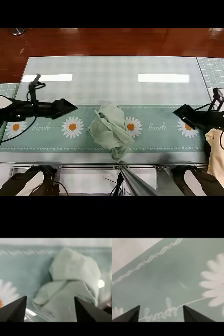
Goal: Fold the shirts.
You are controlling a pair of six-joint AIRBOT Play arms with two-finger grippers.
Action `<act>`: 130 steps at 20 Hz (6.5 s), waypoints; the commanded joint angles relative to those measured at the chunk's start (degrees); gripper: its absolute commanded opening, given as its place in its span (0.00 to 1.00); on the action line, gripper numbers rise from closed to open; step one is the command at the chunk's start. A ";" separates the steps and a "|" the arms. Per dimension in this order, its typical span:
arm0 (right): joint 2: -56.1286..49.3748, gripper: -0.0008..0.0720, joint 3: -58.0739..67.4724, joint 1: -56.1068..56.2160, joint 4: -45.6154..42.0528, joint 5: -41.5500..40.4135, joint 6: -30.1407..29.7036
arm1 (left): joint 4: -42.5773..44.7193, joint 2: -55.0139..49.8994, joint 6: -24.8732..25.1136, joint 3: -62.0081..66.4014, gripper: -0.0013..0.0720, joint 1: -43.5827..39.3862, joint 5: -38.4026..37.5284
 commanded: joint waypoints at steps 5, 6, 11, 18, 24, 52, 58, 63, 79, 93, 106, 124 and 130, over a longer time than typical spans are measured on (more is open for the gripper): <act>1.09 0.87 -7.17 -2.95 14.08 5.68 -14.01 | -13.86 -17.35 18.56 -2.60 0.97 -11.98 -3.69; 1.09 0.87 -7.17 -2.95 13.51 6.49 -14.01 | -13.70 -18.14 18.51 -1.84 0.97 -14.69 -0.98; 1.09 0.87 -7.26 -2.95 11.76 8.00 -13.97 | -13.07 -20.52 18.34 2.86 0.97 -25.57 2.32; 1.09 0.87 -12.63 -2.95 13.51 11.41 -15.89 | -12.31 -24.72 16.48 5.55 0.07 -28.33 2.34; 1.07 0.87 -12.76 4.33 16.33 13.31 -16.48 | -12.35 -24.65 15.91 9.27 0.06 -26.53 2.21; -24.44 0.04 3.80 46.14 27.19 -8.04 -16.37 | -12.39 -24.48 8.39 11.47 0.07 -18.73 7.34; -11.63 0.04 34.47 31.45 -3.61 5.86 -1.84 | -12.39 -15.30 12.37 28.35 0.07 -9.66 2.60; -9.53 0.04 68.17 25.20 -6.16 11.80 -3.69 | -12.35 -9.57 8.15 48.48 0.07 -4.00 2.71; 9.86 0.04 65.46 25.20 -12.94 46.29 2.84 | 12.70 21.70 -2.40 46.03 0.06 -1.62 -9.22; 6.03 0.04 1.20 20.04 -5.86 -0.98 6.51 | 7.74 -2.75 1.95 10.49 0.07 -18.29 27.69; -20.61 0.89 35.15 -2.03 -1.31 21.16 -12.37 | 21.35 -21.64 -4.85 31.50 0.98 -5.64 -6.67; -3.28 0.87 -8.11 -18.67 18.51 10.80 -24.22 | -9.03 -20.13 6.88 -4.13 0.97 -6.73 11.47; -3.69 0.87 -8.11 -18.67 13.66 11.34 -22.47 | -9.79 -24.26 6.05 1.01 0.07 -10.58 11.91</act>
